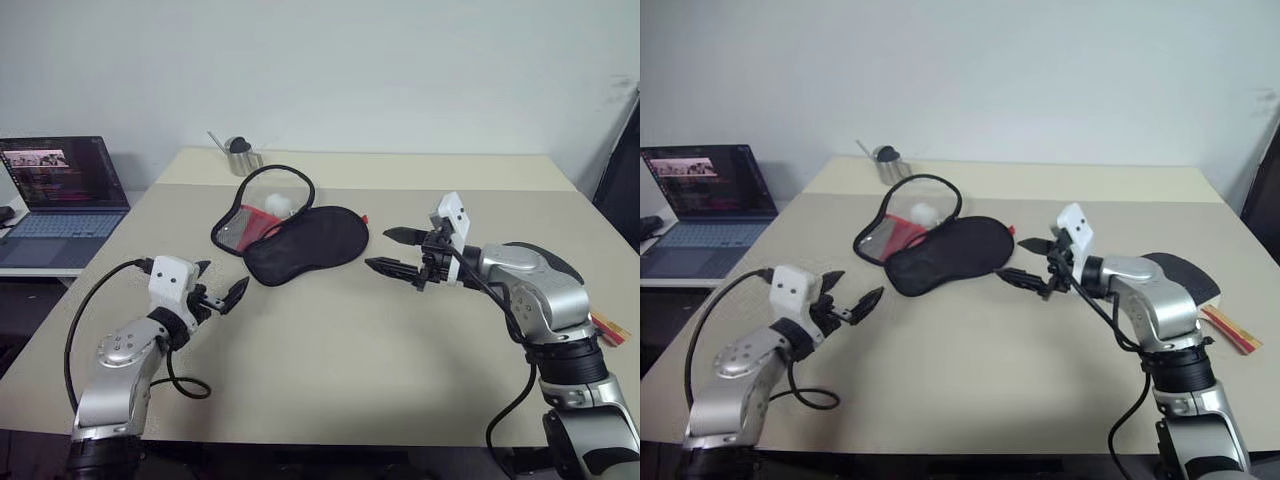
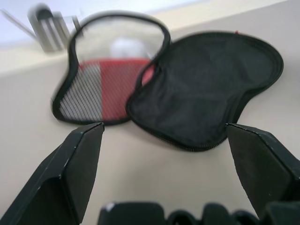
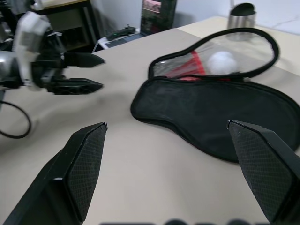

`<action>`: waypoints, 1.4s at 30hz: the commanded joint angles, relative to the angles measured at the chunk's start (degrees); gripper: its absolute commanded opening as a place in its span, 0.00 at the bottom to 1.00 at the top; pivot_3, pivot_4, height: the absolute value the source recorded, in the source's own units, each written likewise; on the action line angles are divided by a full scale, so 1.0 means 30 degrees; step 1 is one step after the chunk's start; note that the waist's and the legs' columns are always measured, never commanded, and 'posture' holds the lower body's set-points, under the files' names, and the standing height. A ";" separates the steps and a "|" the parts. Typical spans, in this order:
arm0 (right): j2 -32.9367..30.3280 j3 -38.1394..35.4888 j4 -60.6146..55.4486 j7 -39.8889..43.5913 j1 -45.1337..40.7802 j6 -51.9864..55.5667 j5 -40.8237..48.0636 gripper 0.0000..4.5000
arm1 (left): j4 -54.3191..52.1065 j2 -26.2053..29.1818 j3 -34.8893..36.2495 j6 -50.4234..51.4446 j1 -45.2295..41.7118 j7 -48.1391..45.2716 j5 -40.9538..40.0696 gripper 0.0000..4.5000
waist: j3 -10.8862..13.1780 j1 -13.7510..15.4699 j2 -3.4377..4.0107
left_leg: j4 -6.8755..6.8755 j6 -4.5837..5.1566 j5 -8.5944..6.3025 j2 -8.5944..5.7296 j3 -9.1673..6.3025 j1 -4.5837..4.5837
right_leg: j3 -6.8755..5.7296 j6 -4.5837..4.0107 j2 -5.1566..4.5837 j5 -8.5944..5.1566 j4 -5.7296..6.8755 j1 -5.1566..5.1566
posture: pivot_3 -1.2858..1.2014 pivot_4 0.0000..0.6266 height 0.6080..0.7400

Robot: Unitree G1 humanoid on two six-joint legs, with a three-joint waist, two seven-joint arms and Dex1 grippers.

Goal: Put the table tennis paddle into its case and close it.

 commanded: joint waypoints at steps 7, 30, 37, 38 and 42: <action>-0.0022 -0.0352 -0.1255 -0.0724 0.0528 -0.0336 0.0334 1.00 | 0.2288 -0.0868 0.0282 0.4262 -0.4098 0.0593 -0.2404 1.00 | 0.0018 -0.0012 -0.0029 | 0.0010 0.0000 0.0000 -0.0012 0.0002 -0.0005 | -0.0001 0.0003 0.0000 0.0002 0.0009 -0.0004 | 0.52 0.24 1.00; -0.0402 -0.0923 -0.1925 -0.1715 0.1442 -0.0282 0.0590 1.00 | 1.0149 -0.2915 0.0709 0.5625 -0.9508 0.4097 -0.2459 1.00 | 0.0024 0.0004 -0.0041 | 0.0014 -0.0004 0.0002 -0.0027 -0.0005 -0.0030 | -0.0007 0.0006 0.0003 0.0004 0.0014 -0.0027 | 0.52 0.24 1.00; -0.0652 -0.1045 -0.2053 -0.1741 0.1481 -0.0219 0.0634 1.00 | 1.0948 -0.3727 0.1141 0.5829 -1.0100 0.4819 -0.2780 1.00 | 0.0025 0.0038 -0.0042 | 0.0022 -0.0005 0.0002 -0.0036 -0.0004 -0.0034 | -0.0005 0.0012 -0.0008 0.0008 0.0014 -0.0025 | 0.52 0.24 1.00; -0.0679 -0.1070 -0.2057 -0.1764 0.1497 -0.0216 0.0645 1.00 | 1.1053 -0.3884 0.1274 0.5966 -1.0126 0.4873 -0.2913 1.00 | 0.0025 0.0039 -0.0042 | 0.0022 -0.0005 0.0003 -0.0035 -0.0006 -0.0033 | -0.0007 0.0012 -0.0007 0.0008 0.0015 -0.0025 | 0.52 0.24 1.00; -0.0740 -0.1126 -0.2062 -0.1864 0.1557 -0.0194 0.0699 1.00 | 1.0860 -0.4514 0.1334 0.6372 -1.0221 0.4979 -0.3118 0.96 | 0.0024 0.0077 -0.0042 | 0.0025 -0.0007 0.0003 -0.0042 -0.0007 -0.0033 | -0.0008 0.0013 -0.0015 0.0008 0.0017 -0.0023 | 0.52 0.24 1.00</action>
